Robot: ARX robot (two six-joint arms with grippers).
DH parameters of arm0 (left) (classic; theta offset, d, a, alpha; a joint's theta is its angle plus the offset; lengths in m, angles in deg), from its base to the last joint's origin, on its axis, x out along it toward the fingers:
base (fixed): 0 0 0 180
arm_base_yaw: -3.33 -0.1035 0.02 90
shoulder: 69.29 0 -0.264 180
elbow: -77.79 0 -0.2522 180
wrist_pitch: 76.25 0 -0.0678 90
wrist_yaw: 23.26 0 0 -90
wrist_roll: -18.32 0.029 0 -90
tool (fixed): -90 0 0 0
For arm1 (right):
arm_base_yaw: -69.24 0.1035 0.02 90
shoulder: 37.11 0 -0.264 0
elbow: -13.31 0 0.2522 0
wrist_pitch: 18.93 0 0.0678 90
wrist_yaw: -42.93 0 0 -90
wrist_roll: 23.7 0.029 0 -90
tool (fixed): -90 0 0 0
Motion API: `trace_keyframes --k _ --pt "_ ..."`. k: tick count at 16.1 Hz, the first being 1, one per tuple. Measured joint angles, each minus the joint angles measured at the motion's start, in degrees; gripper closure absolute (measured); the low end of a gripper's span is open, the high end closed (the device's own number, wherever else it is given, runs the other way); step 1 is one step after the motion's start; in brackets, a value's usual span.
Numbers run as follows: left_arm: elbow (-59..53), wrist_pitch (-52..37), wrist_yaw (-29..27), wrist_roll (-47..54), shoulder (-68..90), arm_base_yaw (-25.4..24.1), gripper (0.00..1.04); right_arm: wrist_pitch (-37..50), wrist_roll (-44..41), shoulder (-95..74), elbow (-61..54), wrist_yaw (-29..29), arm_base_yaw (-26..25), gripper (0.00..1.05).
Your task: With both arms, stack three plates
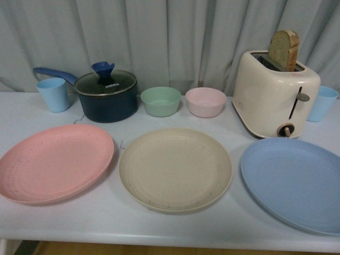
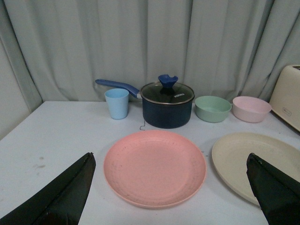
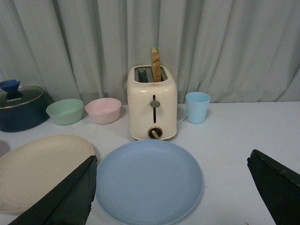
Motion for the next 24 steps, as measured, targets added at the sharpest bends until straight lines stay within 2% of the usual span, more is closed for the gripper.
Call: trace_keyframes --k 18,19,20,21,22,24 --pt "0.00 0.00 0.00 0.00 0.00 0.00 0.07 0.00 0.00 0.00 0.00 0.00 0.00 0.06" --pt "3.45 9.35 -9.46 -2.51 5.03 4.35 0.07 0.00 0.00 0.00 0.00 0.07 0.00 0.06" --pt "9.03 13.38 -19.76 -4.83 17.42 9.90 0.07 0.04 0.00 0.00 0.00 -0.07 0.00 0.06" --pt "12.39 11.04 -24.22 -4.87 25.20 10.16 0.07 0.02 0.00 0.00 0.00 -0.02 0.02 0.06" --pt "16.13 7.02 -24.20 -4.26 33.14 8.90 0.07 -0.07 0.00 -0.02 0.00 -0.02 -0.02 0.06" --pt "23.56 2.38 -19.02 -1.29 47.50 6.34 0.07 0.00 0.00 0.00 0.00 -0.02 0.02 0.06"
